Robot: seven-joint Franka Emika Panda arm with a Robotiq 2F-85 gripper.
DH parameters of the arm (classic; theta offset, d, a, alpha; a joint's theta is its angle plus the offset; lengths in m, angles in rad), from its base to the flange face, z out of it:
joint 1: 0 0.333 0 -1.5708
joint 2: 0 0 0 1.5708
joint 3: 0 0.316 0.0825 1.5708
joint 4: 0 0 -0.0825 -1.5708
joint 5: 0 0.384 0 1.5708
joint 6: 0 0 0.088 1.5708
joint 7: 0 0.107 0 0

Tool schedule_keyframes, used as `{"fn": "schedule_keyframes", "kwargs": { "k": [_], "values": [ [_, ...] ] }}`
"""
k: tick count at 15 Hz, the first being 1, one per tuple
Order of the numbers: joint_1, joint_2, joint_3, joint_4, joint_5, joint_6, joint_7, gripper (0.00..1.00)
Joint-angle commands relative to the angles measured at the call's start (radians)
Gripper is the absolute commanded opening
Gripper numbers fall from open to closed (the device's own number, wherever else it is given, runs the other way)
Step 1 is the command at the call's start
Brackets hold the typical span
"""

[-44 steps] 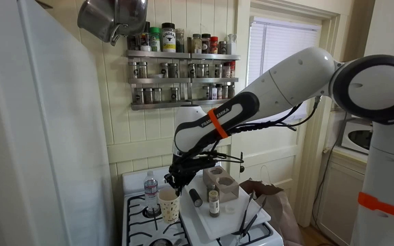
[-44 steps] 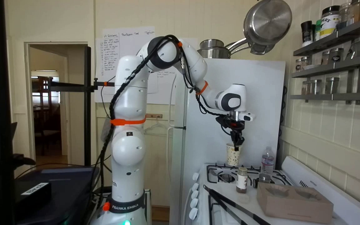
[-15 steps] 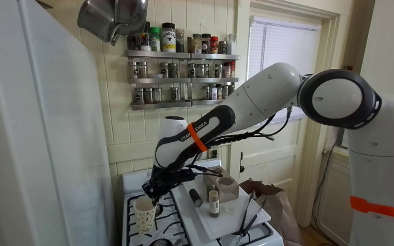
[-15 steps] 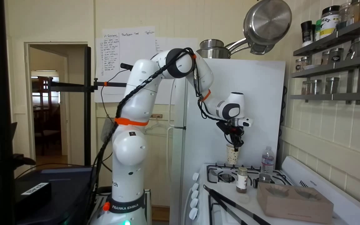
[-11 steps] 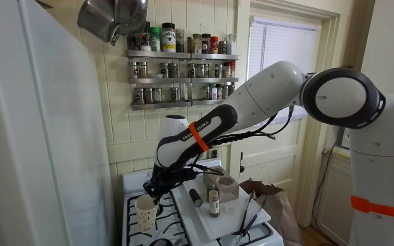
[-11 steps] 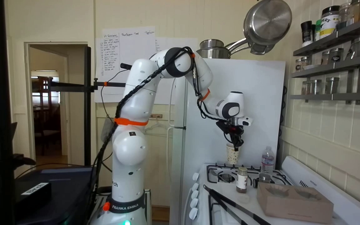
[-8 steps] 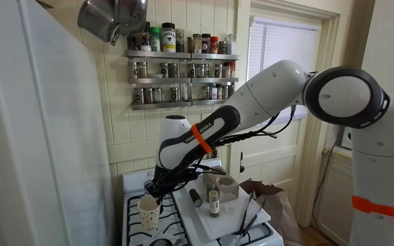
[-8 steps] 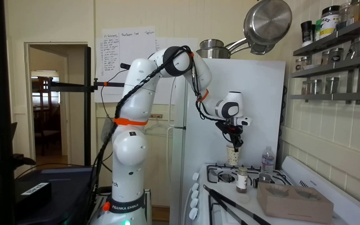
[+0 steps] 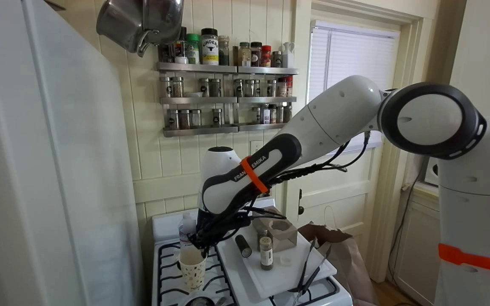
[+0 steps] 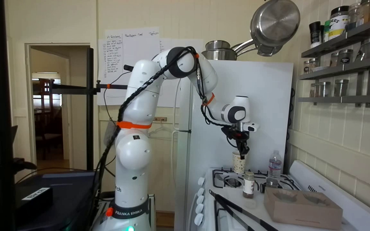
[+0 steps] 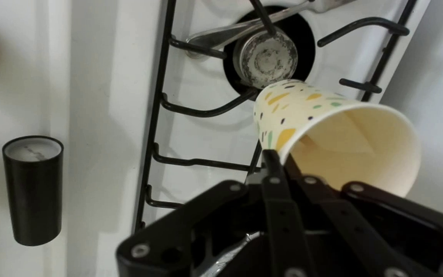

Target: Move the cup to the left side of the stove

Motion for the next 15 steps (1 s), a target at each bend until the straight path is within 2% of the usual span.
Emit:
{"fn": "schedule_keyframes", "kwargs": {
  "k": [1,5,15],
  "values": [
    [0.005,-0.017,-0.014,-0.014,-0.001,-0.040,0.031,0.01],
    [0.005,-0.008,-0.018,-0.007,0.000,-0.069,0.030,0.01],
    [0.016,0.029,-0.021,0.019,-0.027,-0.056,0.058,0.01]
  ]
}}
